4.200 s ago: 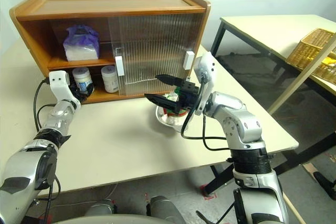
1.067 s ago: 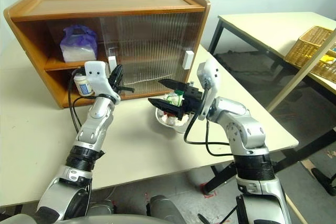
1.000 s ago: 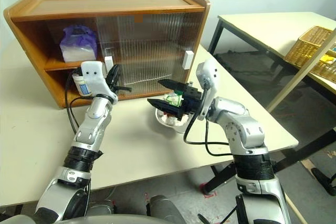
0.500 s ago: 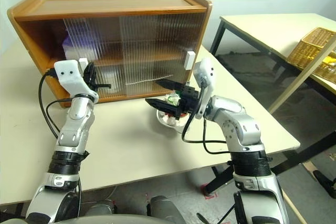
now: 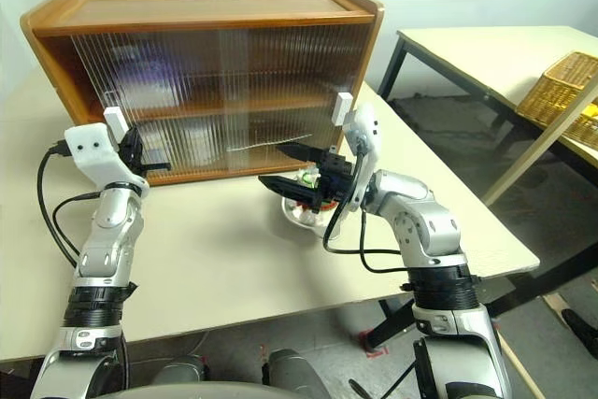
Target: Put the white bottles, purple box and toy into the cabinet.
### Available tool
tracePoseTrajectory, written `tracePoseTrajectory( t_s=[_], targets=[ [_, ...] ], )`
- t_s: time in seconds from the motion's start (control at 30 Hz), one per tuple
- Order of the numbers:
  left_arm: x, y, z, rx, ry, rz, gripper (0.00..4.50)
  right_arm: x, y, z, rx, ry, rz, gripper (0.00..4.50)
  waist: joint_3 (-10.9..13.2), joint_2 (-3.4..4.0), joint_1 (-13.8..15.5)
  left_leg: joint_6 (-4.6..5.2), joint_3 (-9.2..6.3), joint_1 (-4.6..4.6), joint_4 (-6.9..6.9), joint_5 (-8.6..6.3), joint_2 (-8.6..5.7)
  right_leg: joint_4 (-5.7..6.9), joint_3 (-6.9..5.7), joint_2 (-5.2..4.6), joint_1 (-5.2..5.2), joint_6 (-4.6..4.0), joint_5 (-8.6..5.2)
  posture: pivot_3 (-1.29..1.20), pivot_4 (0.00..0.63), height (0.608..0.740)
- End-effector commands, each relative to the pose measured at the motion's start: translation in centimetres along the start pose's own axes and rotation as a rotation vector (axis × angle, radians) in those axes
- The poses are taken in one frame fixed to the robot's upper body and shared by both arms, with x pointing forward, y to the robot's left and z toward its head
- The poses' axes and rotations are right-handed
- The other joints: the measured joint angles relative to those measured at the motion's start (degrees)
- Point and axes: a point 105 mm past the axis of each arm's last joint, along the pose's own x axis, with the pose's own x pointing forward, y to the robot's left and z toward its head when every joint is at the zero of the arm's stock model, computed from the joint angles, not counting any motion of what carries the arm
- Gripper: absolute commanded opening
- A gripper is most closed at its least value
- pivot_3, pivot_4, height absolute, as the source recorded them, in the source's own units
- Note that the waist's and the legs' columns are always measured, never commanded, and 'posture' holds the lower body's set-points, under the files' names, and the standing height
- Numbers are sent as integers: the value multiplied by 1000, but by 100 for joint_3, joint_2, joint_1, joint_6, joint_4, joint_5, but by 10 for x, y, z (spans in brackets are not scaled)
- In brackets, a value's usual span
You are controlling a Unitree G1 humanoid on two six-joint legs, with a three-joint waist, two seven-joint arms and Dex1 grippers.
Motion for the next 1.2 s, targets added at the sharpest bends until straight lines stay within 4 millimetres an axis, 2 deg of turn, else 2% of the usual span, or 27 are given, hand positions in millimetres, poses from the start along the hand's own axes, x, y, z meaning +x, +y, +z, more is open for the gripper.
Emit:
tracePoseTrajectory(
  t_s=[0.03,0.2,0.43,0.53,0.67,0.77,0.9,1.0,1.1,1.13,1.2],
  targets=[
    [-1,16,-4,17,10,47,23,3,-1,2,-17,3,13,4500,0,0,16,-1,0,0,0,-1,0,0,0,0,0,-1,0,-36,0,740],
    [-1,30,-6,35,10,76,23,4,-2,0,-17,3,17,4500,0,0,42,-5,0,0,-1,-3,1,1,0,0,-2,-4,0,-25,0,740],
    [-2,37,-6,52,5,87,23,4,-2,-1,-17,3,22,4500,0,-1,51,-9,0,4,-3,-6,2,1,0,1,-5,-11,2,-22,0,740],
    [-2,24,-3,32,-14,0,23,4,-2,-1,-18,2,22,4500,0,-1,54,-9,0,5,-4,-6,3,3,0,2,-7,-12,2,-26,0,740],
    [-6,-11,10,-93,-66,-208,23,3,-3,0,-25,3,15,4500,0,-1,103,-10,0,3,-3,-6,3,4,0,2,-6,-15,1,-40,0,740],
    [-12,-37,22,-168,-102,-392,587,-2,-5,5,-36,-2,-7,4500,1,-3,134,-13,0,-3,-1,-8,3,4,2,0,-6,-17,1,-58,0,740],
    [-17,-50,31,-164,-127,-532,2017,-8,-8,7,-47,0,-34,4500,1,-3,123,-18,1,-6,-1,-11,4,3,5,-2,-7,-20,-1,-79,0,740],
    [-26,-59,40,-222,-125,-723,3034,-14,-10,9,-56,-1,-71,4500,1,-3,99,-20,0,-5,-3,-13,9,4,1,0,-9,-21,-3,-91,0,740],
    [-38,-58,46,-266,-104,-907,4211,-23,-14,12,-65,-5,-117,4500,1,-2,78,-20,0,-7,-7,-13,12,5,0,0,-15,-21,-3,-106,0,740],
    [-40,-56,46,-253,-93,-949,4435,-26,-15,12,-66,-5,-130,4500,1,-2,71,-21,1,-7,-7,-13,12,5,1,0,-14,-21,-3,-106,0,740],
    [-45,-45,46,-212,-68,-1044,4476,-39,-26,13,-86,-9,-210,4500,1,-2,45,-22,-1,-7,-8,-14,16,5,1,0,-17,-21,-3,-117,0,740]
  ],
)
